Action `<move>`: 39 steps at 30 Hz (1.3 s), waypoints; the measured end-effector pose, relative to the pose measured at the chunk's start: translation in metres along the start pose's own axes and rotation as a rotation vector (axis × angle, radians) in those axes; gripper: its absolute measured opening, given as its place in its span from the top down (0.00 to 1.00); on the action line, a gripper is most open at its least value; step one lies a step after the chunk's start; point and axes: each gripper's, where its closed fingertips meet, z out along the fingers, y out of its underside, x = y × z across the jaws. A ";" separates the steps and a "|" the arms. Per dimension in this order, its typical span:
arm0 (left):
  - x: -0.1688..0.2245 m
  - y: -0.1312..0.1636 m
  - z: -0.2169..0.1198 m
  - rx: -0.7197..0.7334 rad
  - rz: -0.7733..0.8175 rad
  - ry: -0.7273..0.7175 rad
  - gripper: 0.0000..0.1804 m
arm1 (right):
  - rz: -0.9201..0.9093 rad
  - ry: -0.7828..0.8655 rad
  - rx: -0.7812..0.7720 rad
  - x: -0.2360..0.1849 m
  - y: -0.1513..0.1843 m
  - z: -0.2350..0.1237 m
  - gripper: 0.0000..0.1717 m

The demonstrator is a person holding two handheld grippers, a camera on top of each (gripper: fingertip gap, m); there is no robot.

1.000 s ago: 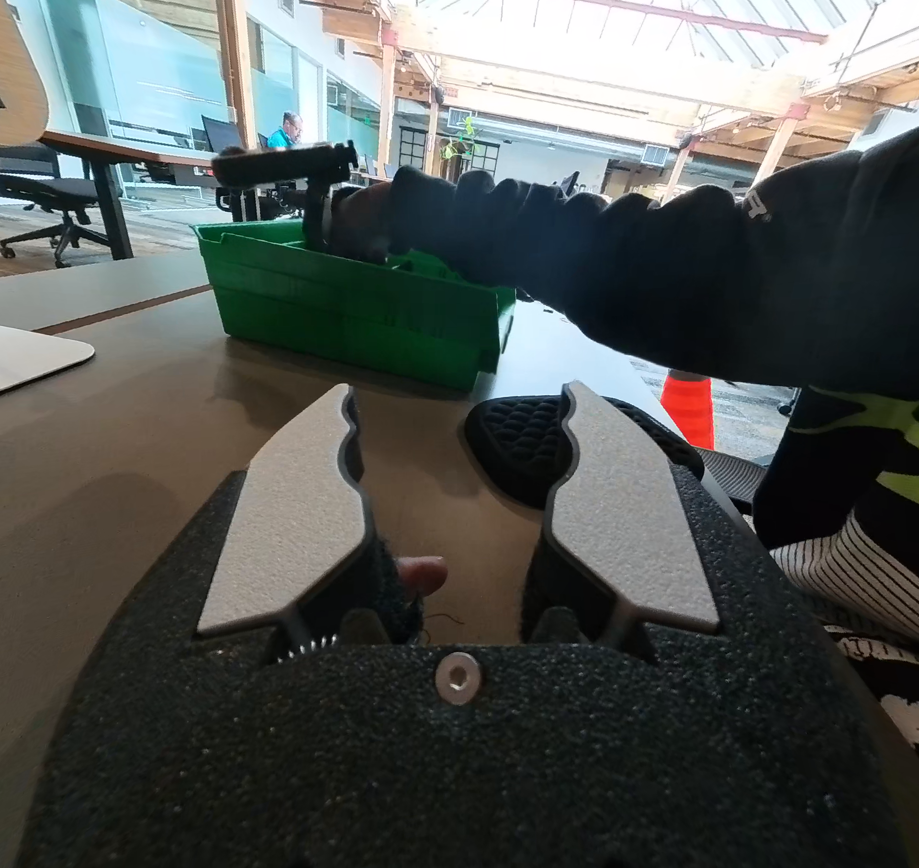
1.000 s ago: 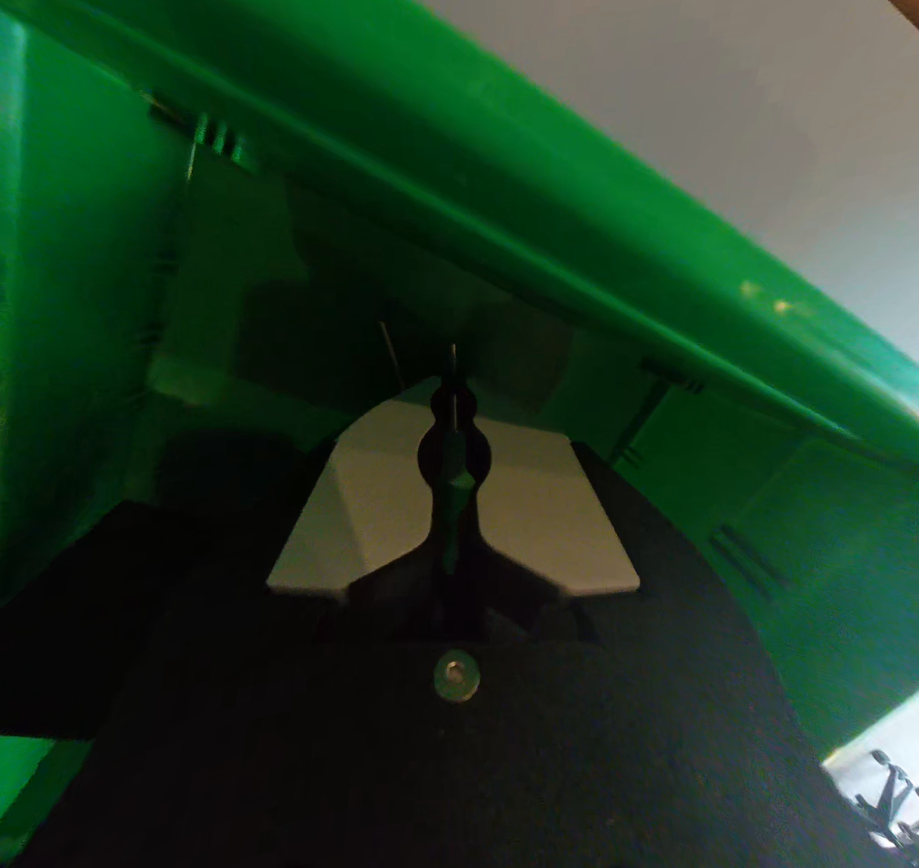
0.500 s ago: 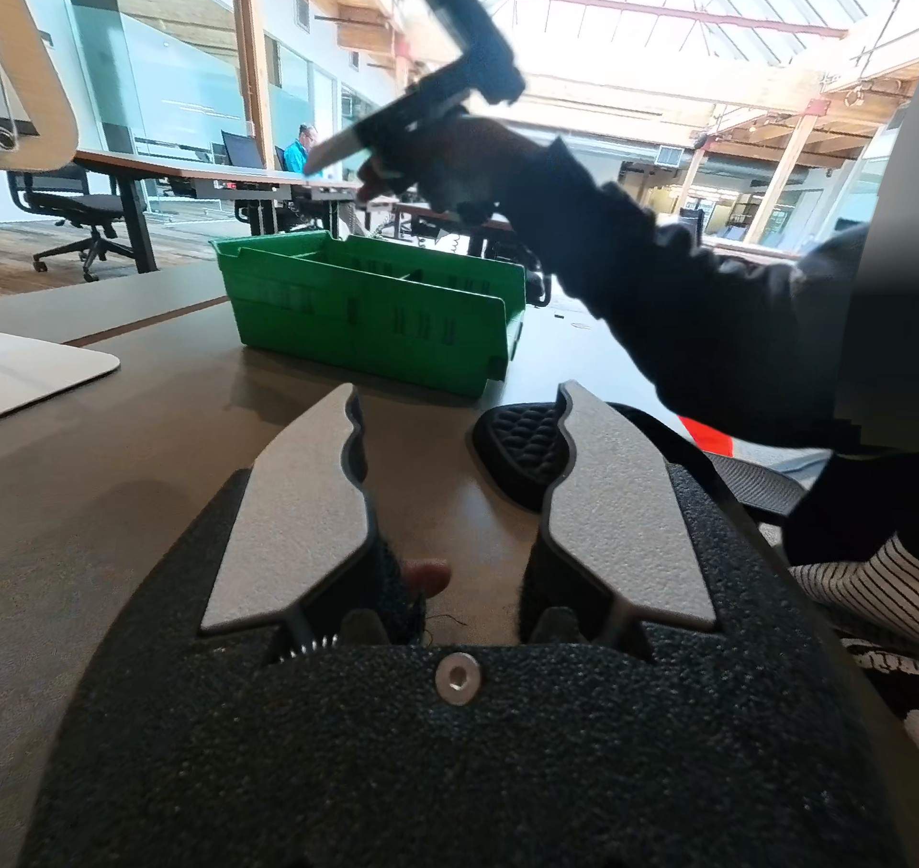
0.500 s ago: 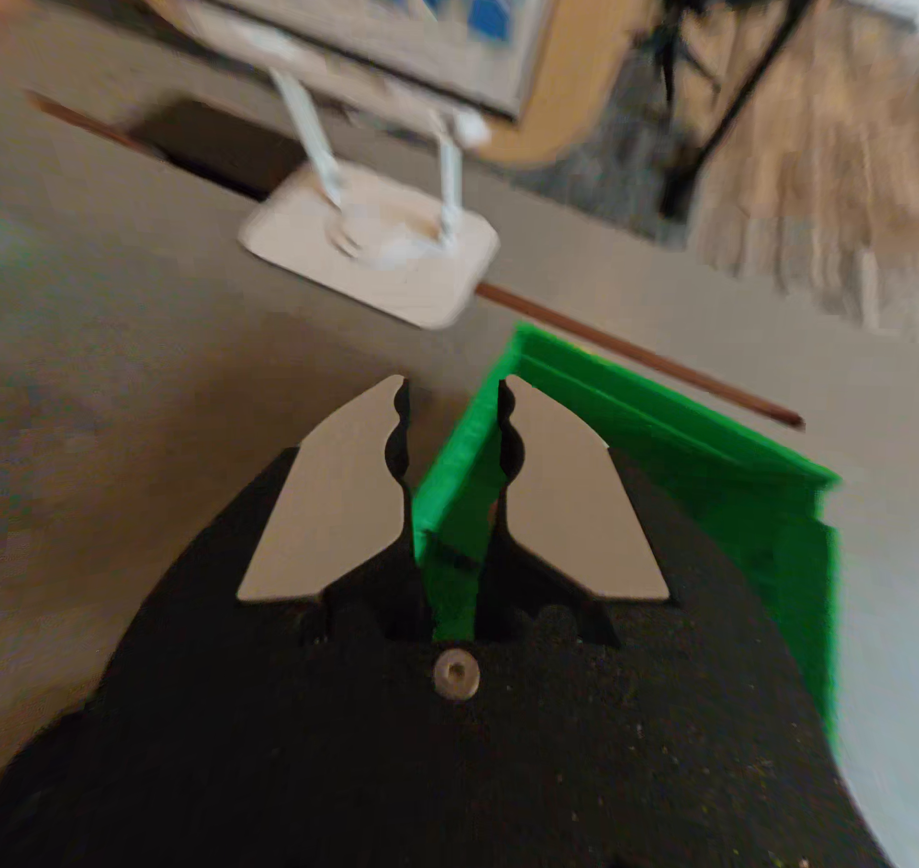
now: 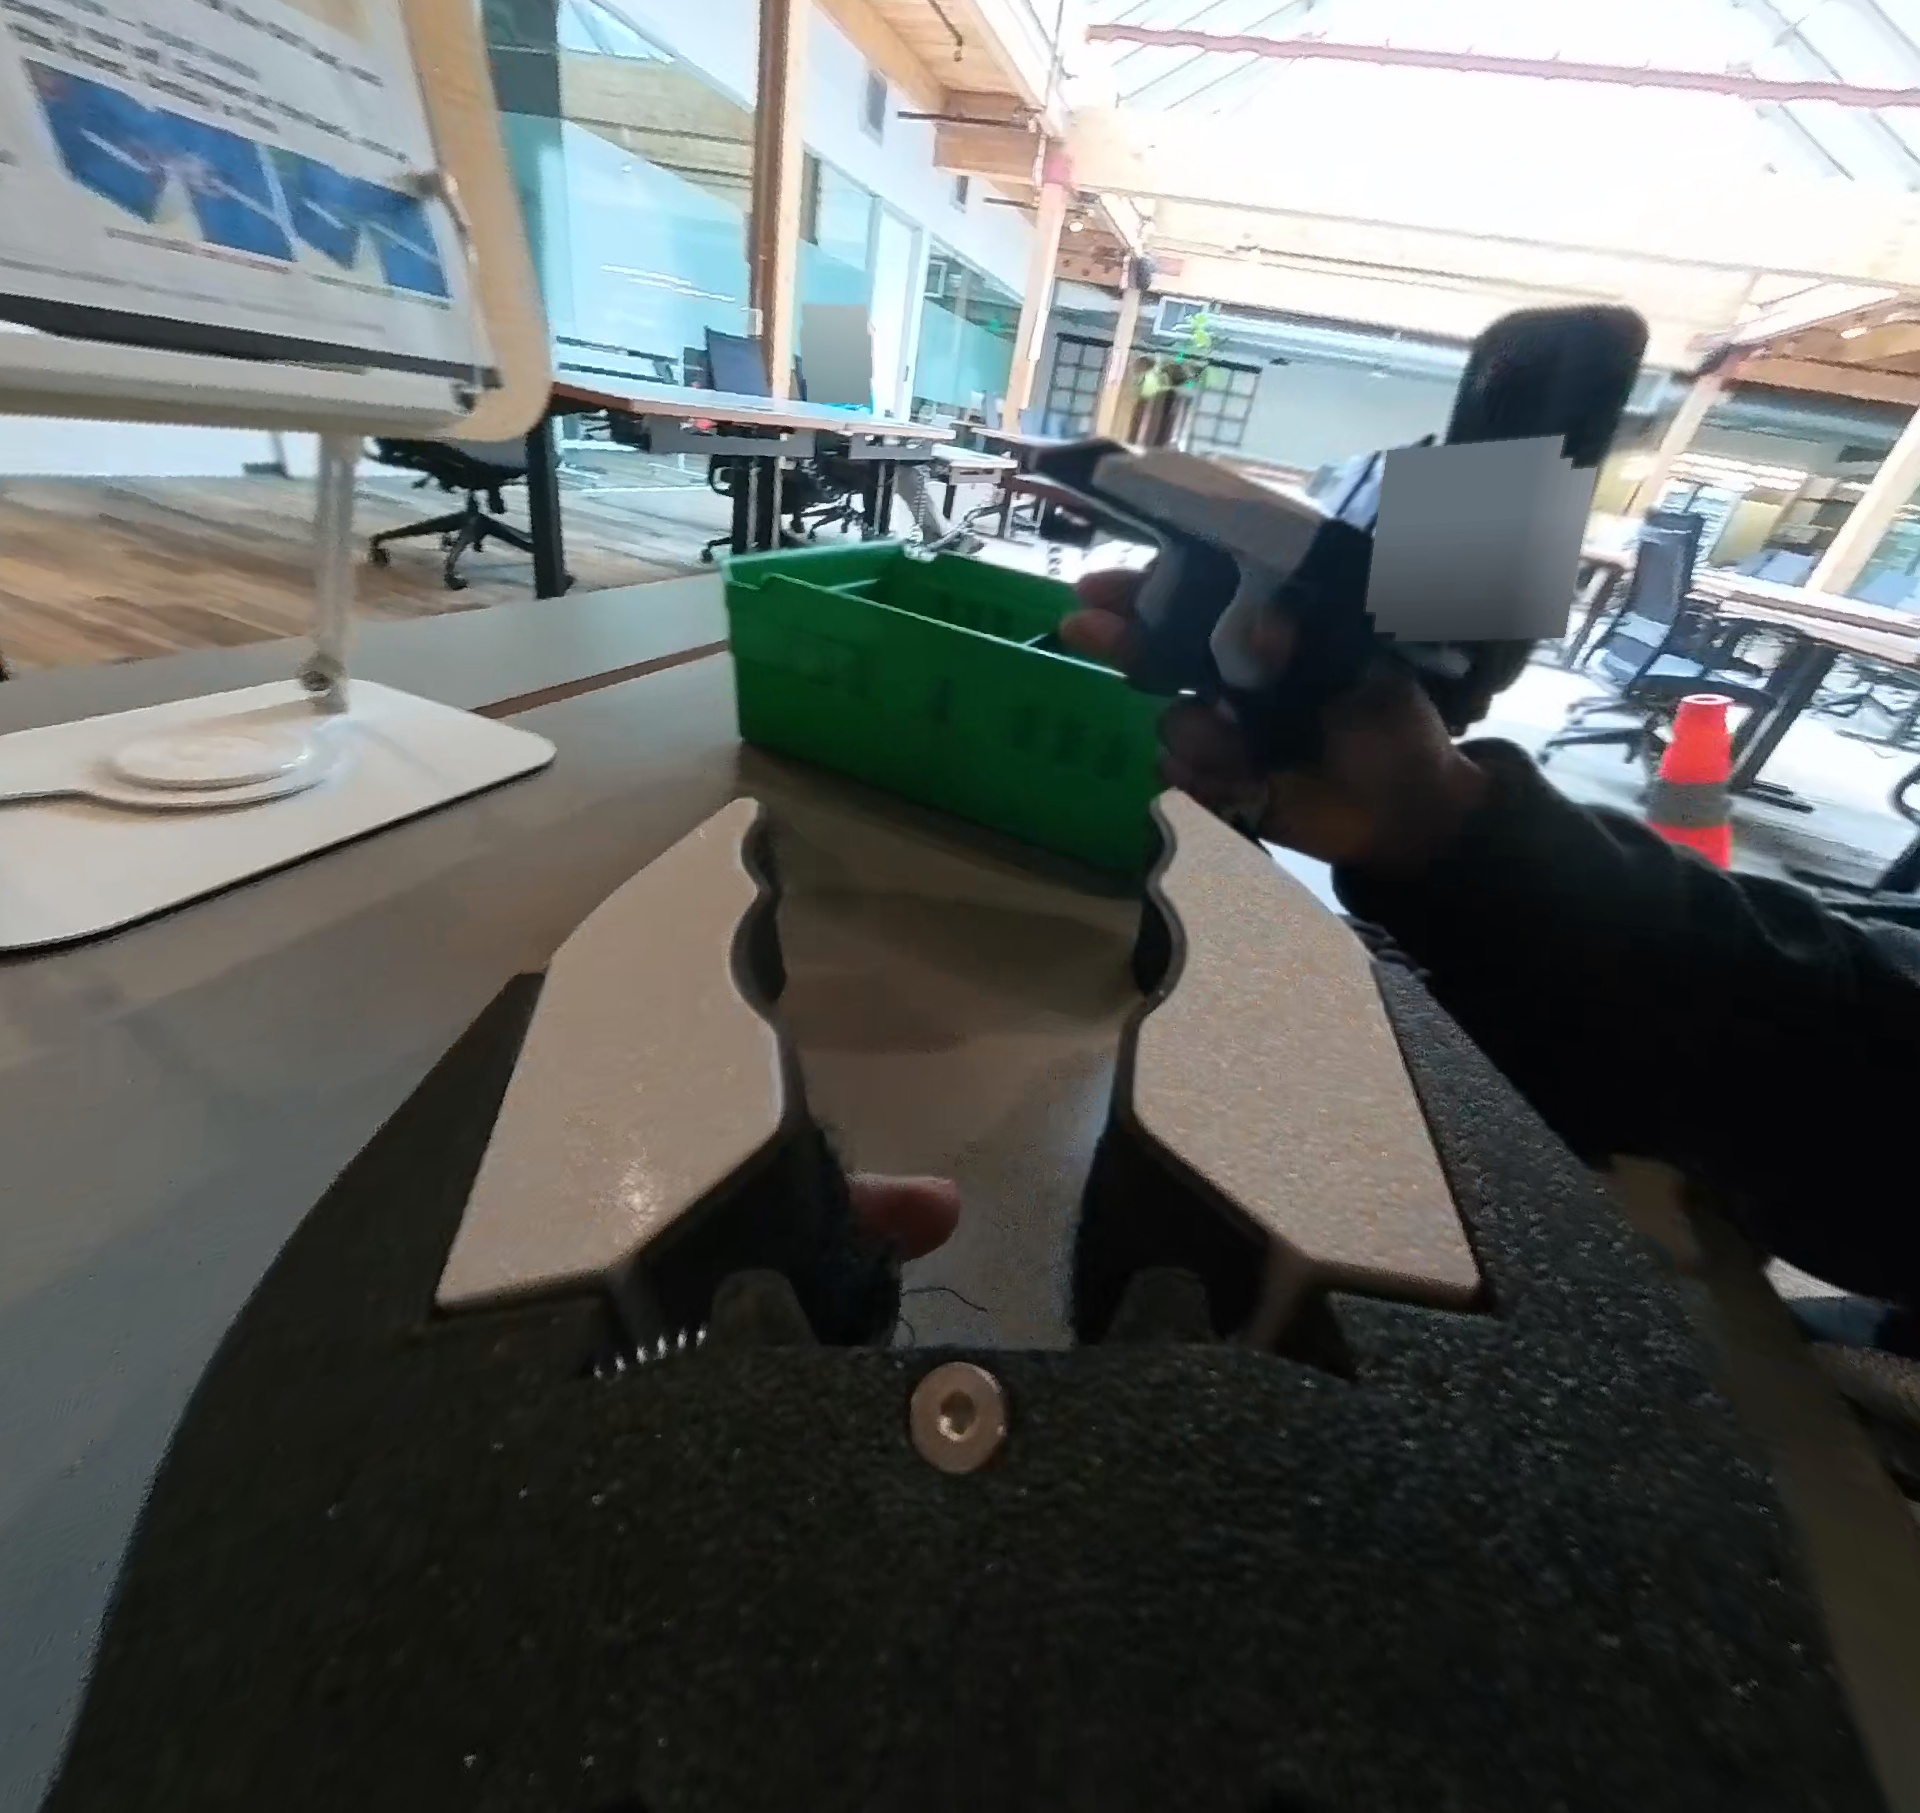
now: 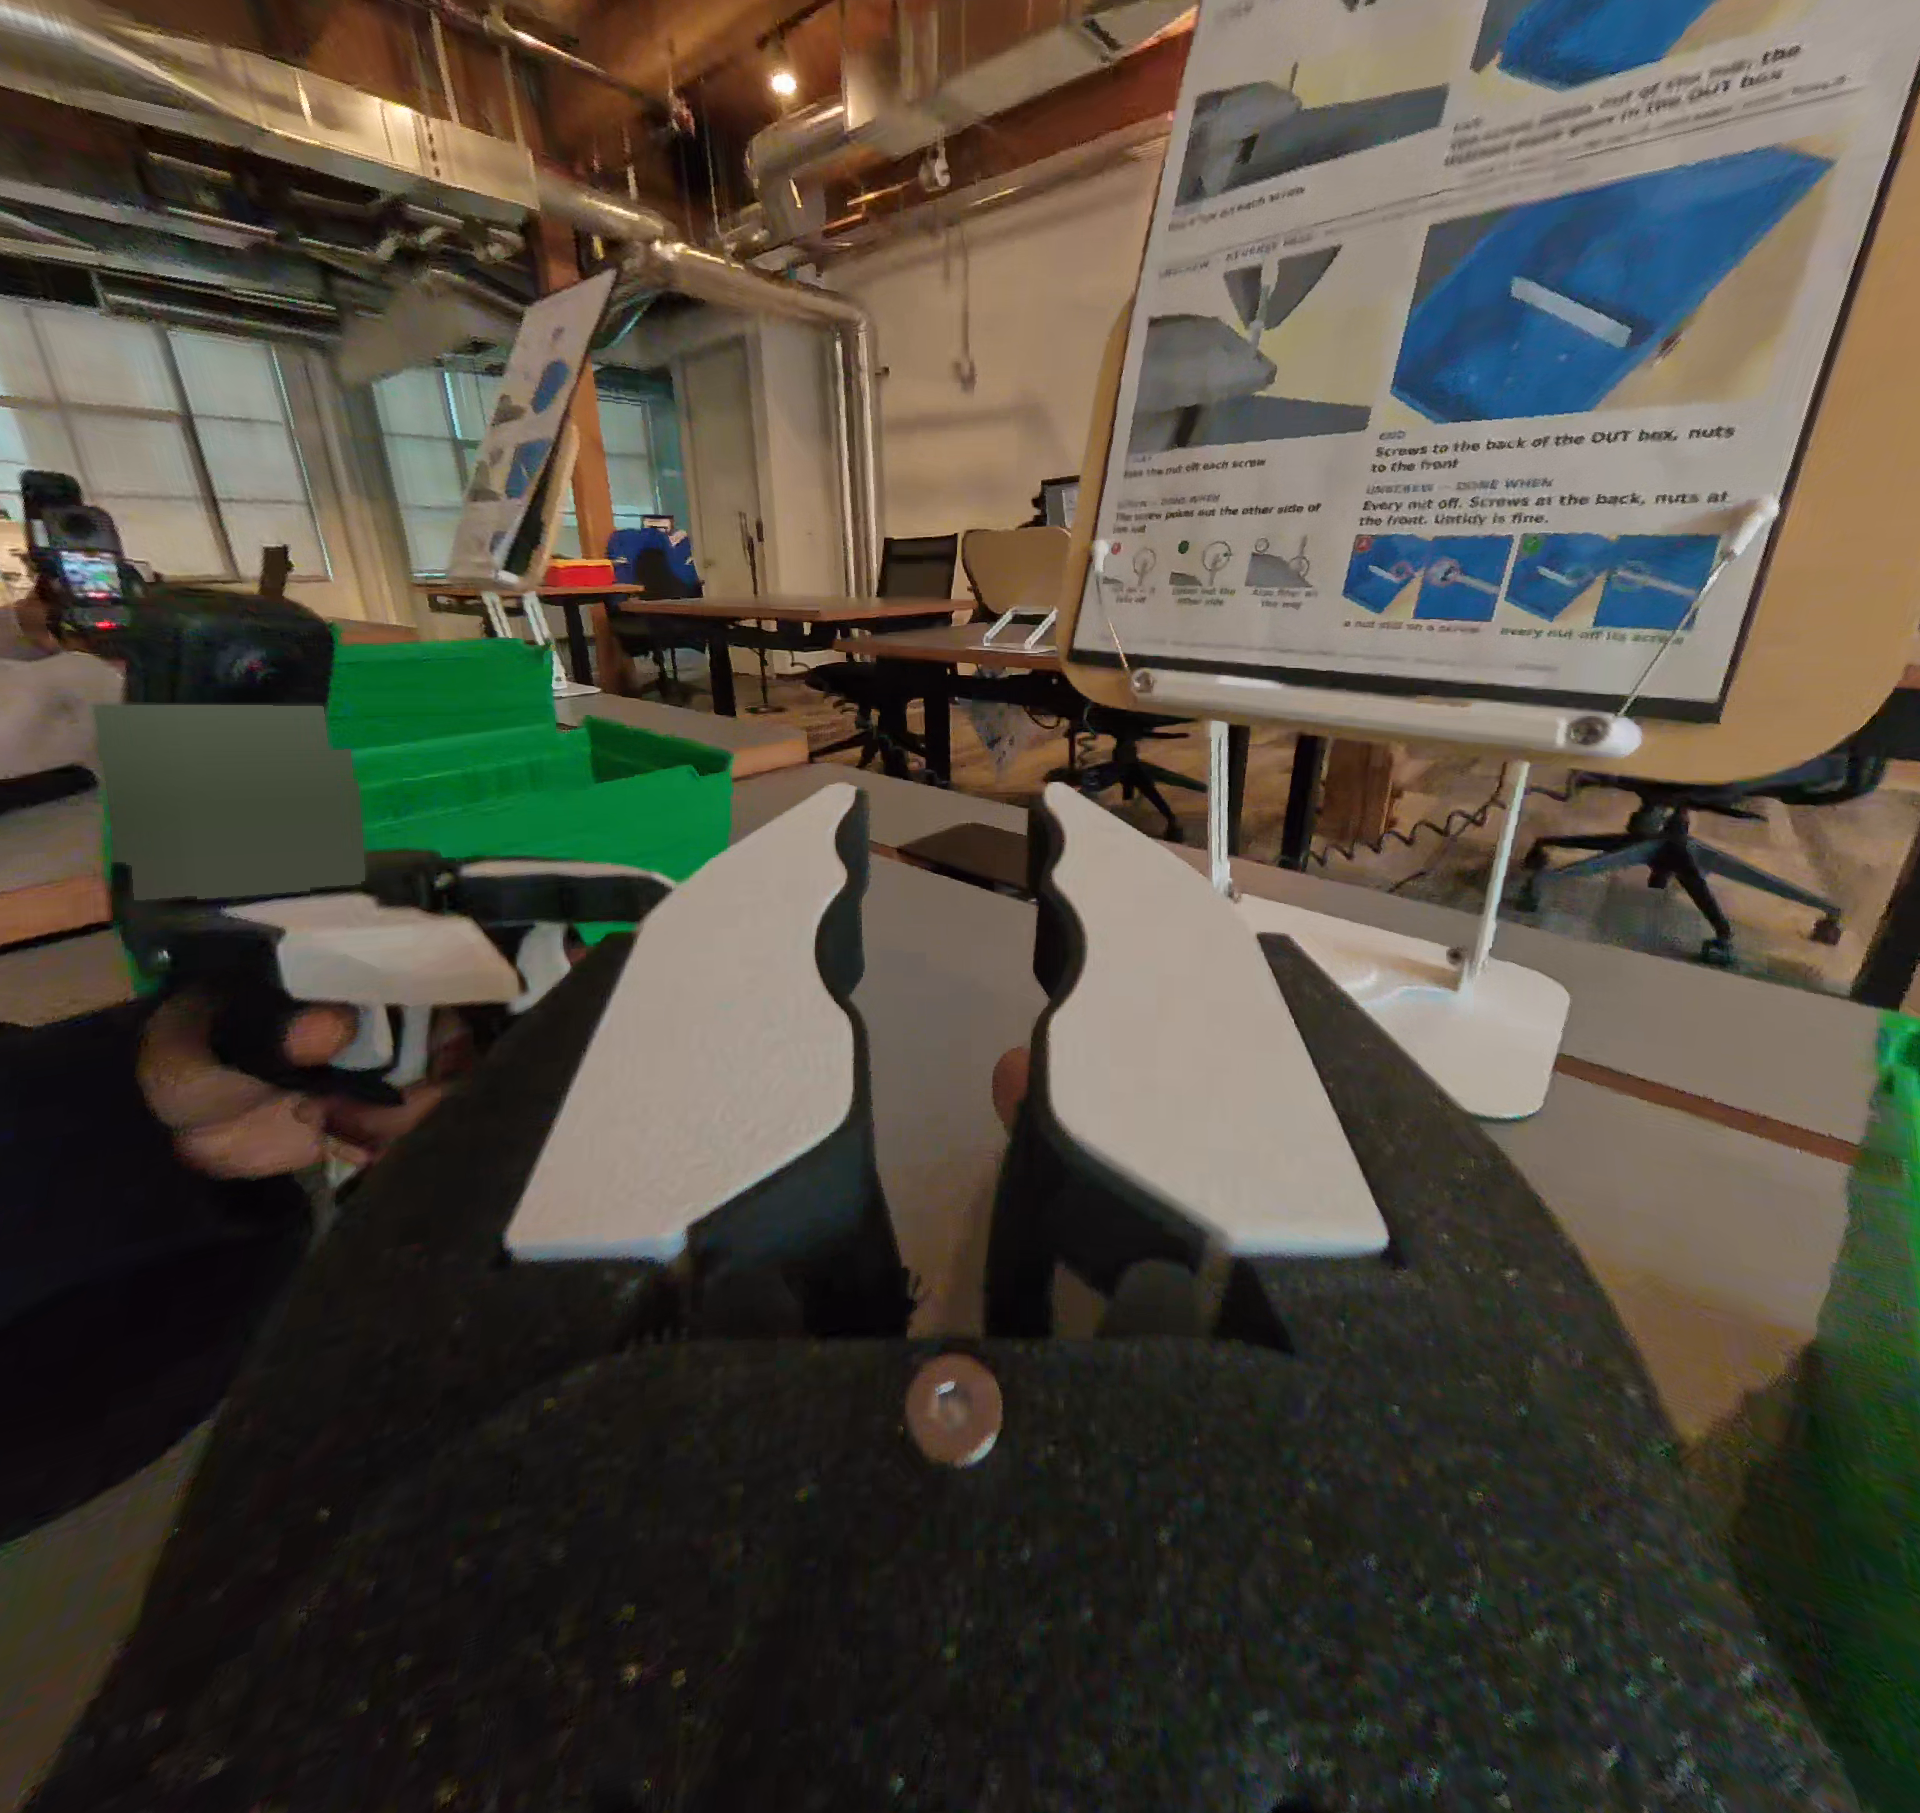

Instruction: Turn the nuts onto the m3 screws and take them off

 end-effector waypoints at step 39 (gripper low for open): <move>-0.250 0.059 -0.279 -1.015 -0.352 -0.865 0.94 | -0.085 -0.024 -0.179 -0.010 0.052 -0.002 0.84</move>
